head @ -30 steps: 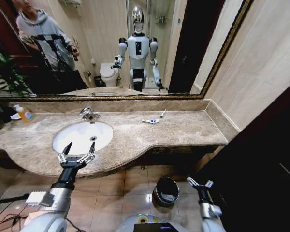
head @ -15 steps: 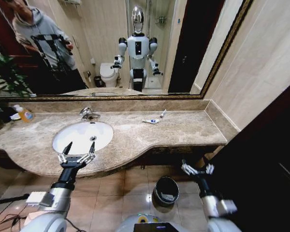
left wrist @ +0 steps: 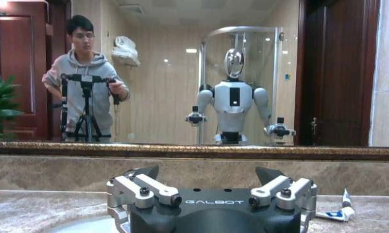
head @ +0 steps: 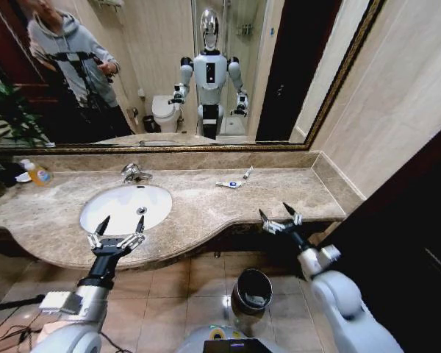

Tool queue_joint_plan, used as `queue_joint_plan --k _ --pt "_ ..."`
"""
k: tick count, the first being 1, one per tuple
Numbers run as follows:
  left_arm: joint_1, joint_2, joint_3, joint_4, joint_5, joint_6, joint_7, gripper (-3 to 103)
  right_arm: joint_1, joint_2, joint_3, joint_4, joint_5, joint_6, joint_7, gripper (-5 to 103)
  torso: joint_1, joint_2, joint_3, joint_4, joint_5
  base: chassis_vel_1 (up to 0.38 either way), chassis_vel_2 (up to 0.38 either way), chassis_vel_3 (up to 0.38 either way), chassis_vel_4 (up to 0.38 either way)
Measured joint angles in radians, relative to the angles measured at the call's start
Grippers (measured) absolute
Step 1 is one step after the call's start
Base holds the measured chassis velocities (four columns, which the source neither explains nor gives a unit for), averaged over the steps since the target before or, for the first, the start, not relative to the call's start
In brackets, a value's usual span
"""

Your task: Pick up the trash from the sink and place it in the trash bin.

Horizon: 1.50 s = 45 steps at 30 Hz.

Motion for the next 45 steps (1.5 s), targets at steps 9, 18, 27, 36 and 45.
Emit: queue_joint_plan --k 9,18,27,36,45 --pt "0.0 0.0 0.0 0.0 0.0 0.0 0.0 100 0.196 -0.048 -0.106 -0.153 0.044 -0.042 -0.018 100 0.0 0.0 0.0 0.0 -0.0002 0.0 0.0 0.0 0.0" --pt "0.0 0.0 0.0 0.0 0.0 0.0 0.0 100 0.449 -0.005 -0.309 -0.415 0.057 -0.079 0.033 100 0.0 0.0 0.0 -0.0001 -0.0003 0.0 0.0 0.0 0.0" --pt "0.0 0.0 0.0 0.0 0.0 0.0 0.0 100 0.647 0.11 -0.391 -0.632 -0.062 -0.085 0.106 100 0.0 0.0 0.0 0.0001 -0.0005 0.0 0.0 0.0 0.0" --pt "0.0 0.0 0.0 0.0 0.0 0.0 0.0 100 0.752 0.214 -0.393 -0.873 -0.135 -0.038 0.136 100 0.0 0.0 0.0 0.0 -0.0005 0.0 0.0 0.0 0.0" --pt "0.0 0.0 0.0 0.0 0.0 0.0 0.0 100 0.769 0.222 -0.371 -0.95 -0.154 0.004 0.126 97 0.0 0.0 0.0 0.0 -0.0004 0.0 0.0 0.0 0.0"
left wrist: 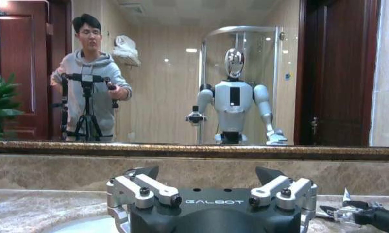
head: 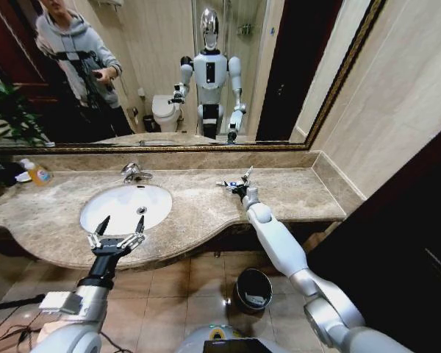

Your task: Pick up the trash from the sink and place it in the trash bin.

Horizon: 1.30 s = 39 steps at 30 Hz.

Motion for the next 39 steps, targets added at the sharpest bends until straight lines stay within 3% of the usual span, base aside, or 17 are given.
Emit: queue_joint_plan --k 9,10,14,17,21,32,39 --pt "0.0 0.0 0.0 0.0 0.0 0.0 0.0 100 -0.007 0.002 0.026 -0.022 -0.029 0.024 -0.015 68 0.0 0.0 0.0 0.0 0.0001 0.0 0.0 0.0 0.0" --pt "0.0 0.0 0.0 0.0 0.0 0.0 0.0 100 -0.013 0.0 0.027 -0.018 -0.033 0.025 -0.016 57 0.0 0.0 0.0 0.0 0.0001 0.0 0.0 0.0 0.0" --pt "0.0 0.0 0.0 0.0 0.0 0.0 0.0 100 -0.023 -0.006 0.029 -0.008 -0.035 0.025 -0.018 52 0.0 0.0 0.0 -0.0001 0.0001 0.0 0.0 0.0 0.0" --pt "0.0 0.0 0.0 0.0 0.0 0.0 0.0 100 -0.031 -0.008 0.029 0.007 -0.031 0.026 -0.019 36 0.0 0.0 0.0 0.0 0.0001 0.0 0.0 0.0 0.0" --pt "0.0 0.0 0.0 0.0 0.0 0.0 0.0 100 -0.039 -0.009 0.029 0.031 -0.025 0.025 -0.019 24 0.0 0.0 0.0 0.0 0.0002 0.0 0.0 0.0 0.0" --pt "0.0 0.0 0.0 0.0 0.0 0.0 0.0 100 -0.09 -0.047 0.035 0.135 0.009 0.017 -0.018 22 0.0 0.0 0.0 0.0 0.0003 0.0 0.0 0.0 0.0" --pt "0.0 0.0 0.0 0.0 0.0 0.0 0.0 100 -0.25 -0.132 0.082 0.354 0.035 0.101 -0.088 22 0.0 0.0 0.0 0.0 0.0003 0.0 0.0 0.0 0.0"
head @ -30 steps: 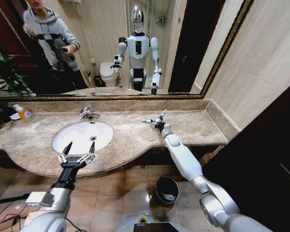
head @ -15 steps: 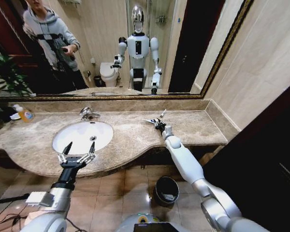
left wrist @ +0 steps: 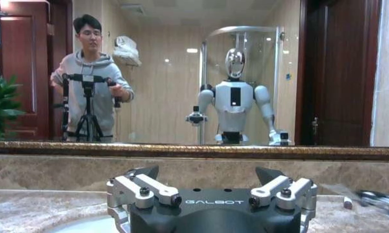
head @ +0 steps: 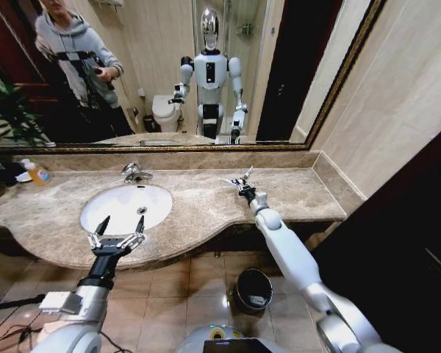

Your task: Pick up the trash from the sink and place it in the trash bin.

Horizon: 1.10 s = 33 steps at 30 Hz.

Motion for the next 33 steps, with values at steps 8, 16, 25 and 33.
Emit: queue_joint_plan --k 8,16,25,33 --pt "0.0 0.0 0.0 0.0 0.0 0.0 0.0 100 -0.313 -0.081 0.148 0.271 0.053 0.026 -0.066 22 0.0 0.0 0.0 -0.0001 0.0 0.0 0.0 0.0 0.0" --pt "0.0 0.0 0.0 0.0 0.0 0.0 0.0 100 -0.553 -0.059 0.219 0.303 0.051 0.116 -0.099 22 0.0 0.0 0.0 -0.0001 0.0003 0.0 0.0 0.0 0.0" --pt "0.0 0.0 0.0 0.0 0.0 0.0 0.0 100 -0.653 -0.027 0.266 0.206 0.032 0.223 -0.109 22 0.0 0.0 0.0 0.0 0.0001 0.0 0.0 0.0 0.0" --pt "0.0 0.0 0.0 0.0 0.0 0.0 0.0 100 -0.725 0.019 0.248 0.009 0.037 0.336 -0.114 22 0.0 0.0 0.0 -0.0001 -0.0002 0.0 0.0 0.0 0.0"
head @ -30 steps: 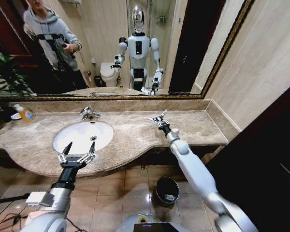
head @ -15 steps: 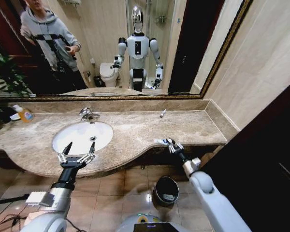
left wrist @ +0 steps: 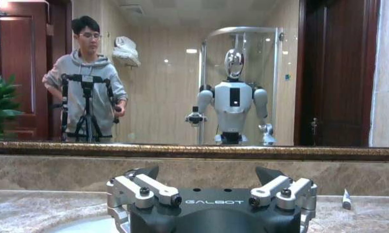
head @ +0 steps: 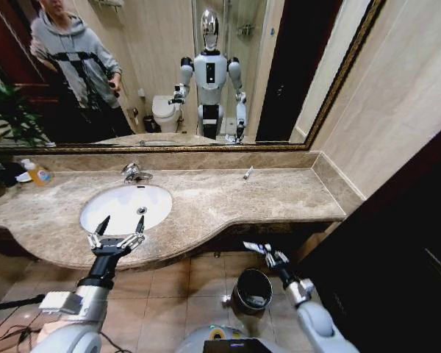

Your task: Pick up the trash from the sink and place it in the trash bin.

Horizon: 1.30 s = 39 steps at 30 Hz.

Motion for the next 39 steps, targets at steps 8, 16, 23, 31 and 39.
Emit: queue_joint_plan --k 8,16,23,31,39 --pt "0.0 0.0 0.0 0.0 0.0 0.0 0.0 100 0.082 0.041 -0.015 -0.289 -0.057 0.067 -0.021 22 0.0 0.0 0.0 0.0001 0.0002 0.0 0.0 0.0 0.0" --pt "0.0 0.0 0.0 0.0 0.0 0.0 0.0 100 0.197 0.089 -0.024 -0.568 -0.062 0.063 -0.087 22 0.0 0.0 0.0 0.0 -0.0002 0.0 0.0 0.0 0.0" --pt "0.0 0.0 0.0 0.0 0.0 0.0 0.0 100 0.398 0.184 -0.001 -0.871 -0.117 0.099 -0.057 22 0.0 0.0 0.0 0.0003 0.0002 0.0 0.0 0.0 0.0" --pt "0.0 0.0 0.0 0.0 0.0 0.0 0.0 100 0.509 0.207 0.022 -1.051 -0.129 -0.028 -0.057 22 0.0 0.0 0.0 0.0002 0.0 0.0 0.0 0.0 0.0" --pt "0.0 0.0 0.0 0.0 0.0 0.0 0.0 100 0.52 0.185 0.015 -1.053 -0.078 -0.105 -0.048 22 0.0 0.0 0.0 0.0001 0.0 0.0 0.0 0.0 0.0"
